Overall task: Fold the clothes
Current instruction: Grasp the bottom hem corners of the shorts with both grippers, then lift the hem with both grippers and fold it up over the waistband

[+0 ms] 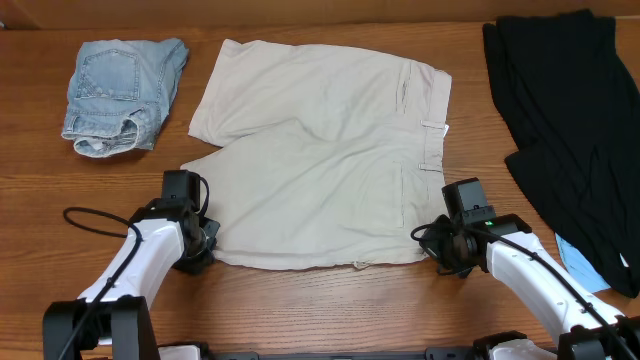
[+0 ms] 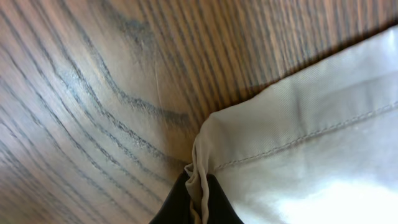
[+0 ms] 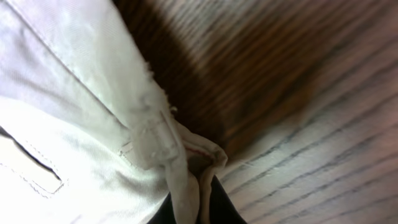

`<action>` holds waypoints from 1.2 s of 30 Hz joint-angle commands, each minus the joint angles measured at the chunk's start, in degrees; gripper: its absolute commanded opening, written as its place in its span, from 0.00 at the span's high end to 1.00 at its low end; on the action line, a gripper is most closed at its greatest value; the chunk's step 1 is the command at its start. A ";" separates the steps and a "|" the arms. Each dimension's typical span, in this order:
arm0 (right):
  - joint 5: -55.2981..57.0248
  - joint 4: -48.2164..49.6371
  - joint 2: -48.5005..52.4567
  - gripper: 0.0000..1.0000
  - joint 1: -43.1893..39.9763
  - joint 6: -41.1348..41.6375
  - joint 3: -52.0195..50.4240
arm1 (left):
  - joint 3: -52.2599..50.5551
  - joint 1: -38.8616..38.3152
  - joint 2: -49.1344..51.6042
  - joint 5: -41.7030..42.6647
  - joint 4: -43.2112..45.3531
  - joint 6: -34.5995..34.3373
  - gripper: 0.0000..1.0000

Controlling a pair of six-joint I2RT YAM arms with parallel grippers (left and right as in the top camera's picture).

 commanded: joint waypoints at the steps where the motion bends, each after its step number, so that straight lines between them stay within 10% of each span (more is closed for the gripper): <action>1: 3.87 -4.28 -0.31 0.96 -1.49 -0.66 3.15 | 2.93 0.11 2.54 -1.66 -5.01 11.13 0.96; 22: 0.55 -51.74 -8.15 0.96 -4.59 -12.72 50.88 | 64.19 0.15 2.43 -7.65 -54.77 31.10 0.96; 36: 1.81 -52.89 -10.19 0.96 -4.59 -11.82 46.12 | 62.18 -4.28 2.78 -7.43 -46.86 30.53 0.96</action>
